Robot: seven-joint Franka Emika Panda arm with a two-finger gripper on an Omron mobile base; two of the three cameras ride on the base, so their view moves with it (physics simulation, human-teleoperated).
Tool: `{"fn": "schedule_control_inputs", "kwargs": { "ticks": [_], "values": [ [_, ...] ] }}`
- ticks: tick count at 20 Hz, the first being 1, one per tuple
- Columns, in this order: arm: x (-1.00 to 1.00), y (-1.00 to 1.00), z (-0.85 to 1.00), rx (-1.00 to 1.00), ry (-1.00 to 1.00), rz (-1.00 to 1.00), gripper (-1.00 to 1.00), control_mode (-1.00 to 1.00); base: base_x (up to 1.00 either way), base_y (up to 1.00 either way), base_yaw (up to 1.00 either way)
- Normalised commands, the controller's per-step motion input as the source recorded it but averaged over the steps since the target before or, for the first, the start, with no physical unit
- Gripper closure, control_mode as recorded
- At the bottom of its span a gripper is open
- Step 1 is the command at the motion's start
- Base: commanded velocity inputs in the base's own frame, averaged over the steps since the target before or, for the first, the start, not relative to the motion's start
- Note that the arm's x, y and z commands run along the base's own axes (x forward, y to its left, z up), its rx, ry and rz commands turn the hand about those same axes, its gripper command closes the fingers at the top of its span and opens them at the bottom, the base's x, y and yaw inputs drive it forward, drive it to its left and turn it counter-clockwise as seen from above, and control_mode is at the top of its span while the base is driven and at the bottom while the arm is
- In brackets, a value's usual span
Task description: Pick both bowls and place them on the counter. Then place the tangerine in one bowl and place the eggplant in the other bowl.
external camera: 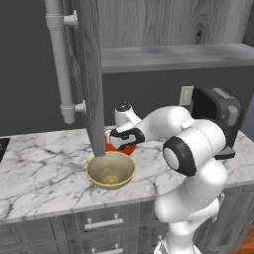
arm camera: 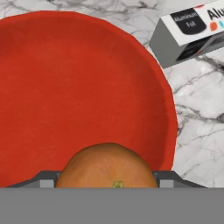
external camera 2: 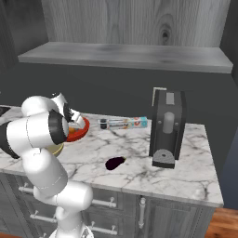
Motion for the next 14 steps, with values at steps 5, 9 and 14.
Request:
{"fn": "schedule_control_inputs", "kwargs": {
  "ticks": [5,9,14],
  "values": [
    [0.04,0.07,-0.2,0.0,0.0,0.0,1.0,-1.0,0.0,0.0,0.0],
    [0.09,0.11,-0.19,0.0,0.0,0.0,1.0,-1.0,0.0,0.0,0.0],
    [0.02,0.06,-0.06,0.0,0.04,0.0,-1.0,-1.0,0.0,0.0,0.0]
  ]
}}
